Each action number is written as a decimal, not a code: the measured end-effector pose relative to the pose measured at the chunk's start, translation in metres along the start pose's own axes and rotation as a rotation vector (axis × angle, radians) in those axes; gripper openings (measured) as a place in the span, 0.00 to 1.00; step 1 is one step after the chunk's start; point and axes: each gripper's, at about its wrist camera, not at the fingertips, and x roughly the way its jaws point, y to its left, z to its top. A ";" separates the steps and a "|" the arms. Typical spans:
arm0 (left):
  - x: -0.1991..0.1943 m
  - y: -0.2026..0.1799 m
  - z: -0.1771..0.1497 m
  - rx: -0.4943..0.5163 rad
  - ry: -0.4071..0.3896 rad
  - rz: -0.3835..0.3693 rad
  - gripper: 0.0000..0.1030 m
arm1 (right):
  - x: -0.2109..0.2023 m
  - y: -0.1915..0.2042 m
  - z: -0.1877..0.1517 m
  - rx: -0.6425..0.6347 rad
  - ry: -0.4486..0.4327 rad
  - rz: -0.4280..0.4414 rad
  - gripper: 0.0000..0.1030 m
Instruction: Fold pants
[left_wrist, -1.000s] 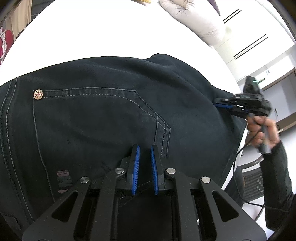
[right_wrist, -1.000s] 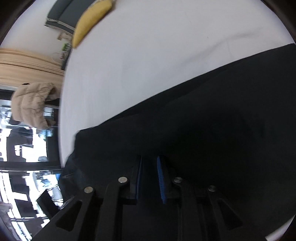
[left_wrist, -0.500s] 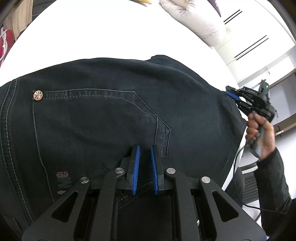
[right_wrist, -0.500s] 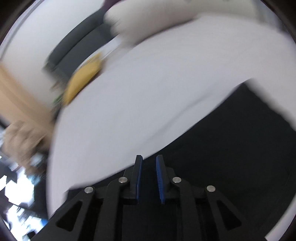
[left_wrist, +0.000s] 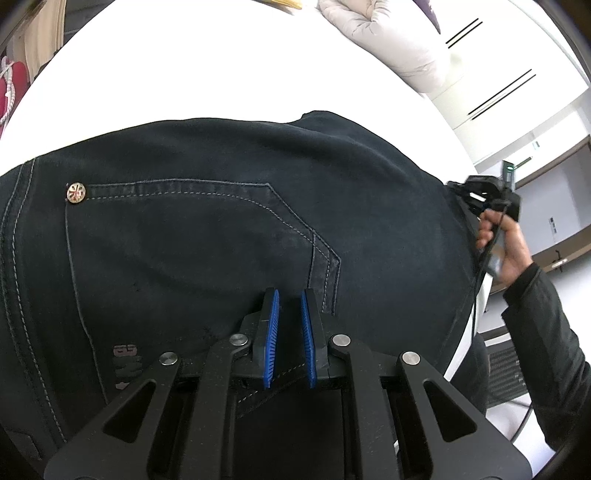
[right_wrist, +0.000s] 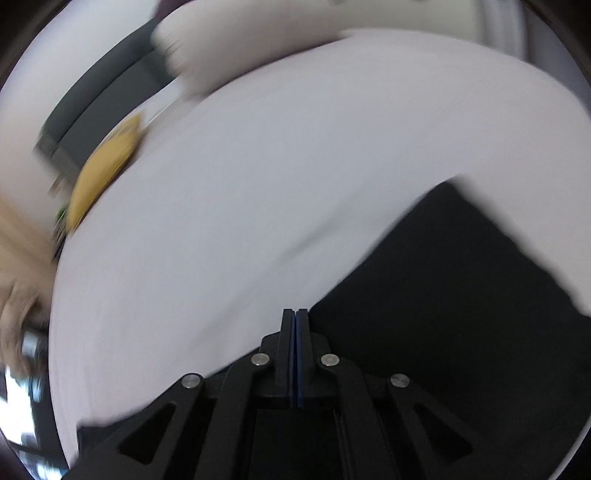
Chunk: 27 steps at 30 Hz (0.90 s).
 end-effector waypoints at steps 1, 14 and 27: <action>-0.001 -0.002 0.000 0.007 -0.005 0.008 0.11 | -0.010 -0.006 0.003 0.038 -0.010 0.035 0.09; 0.023 -0.100 0.056 0.184 -0.048 -0.129 0.12 | -0.007 0.047 -0.120 -0.071 0.474 0.544 0.00; 0.067 -0.035 0.100 0.081 0.010 -0.072 0.07 | 0.017 -0.071 -0.011 0.176 0.230 0.344 0.00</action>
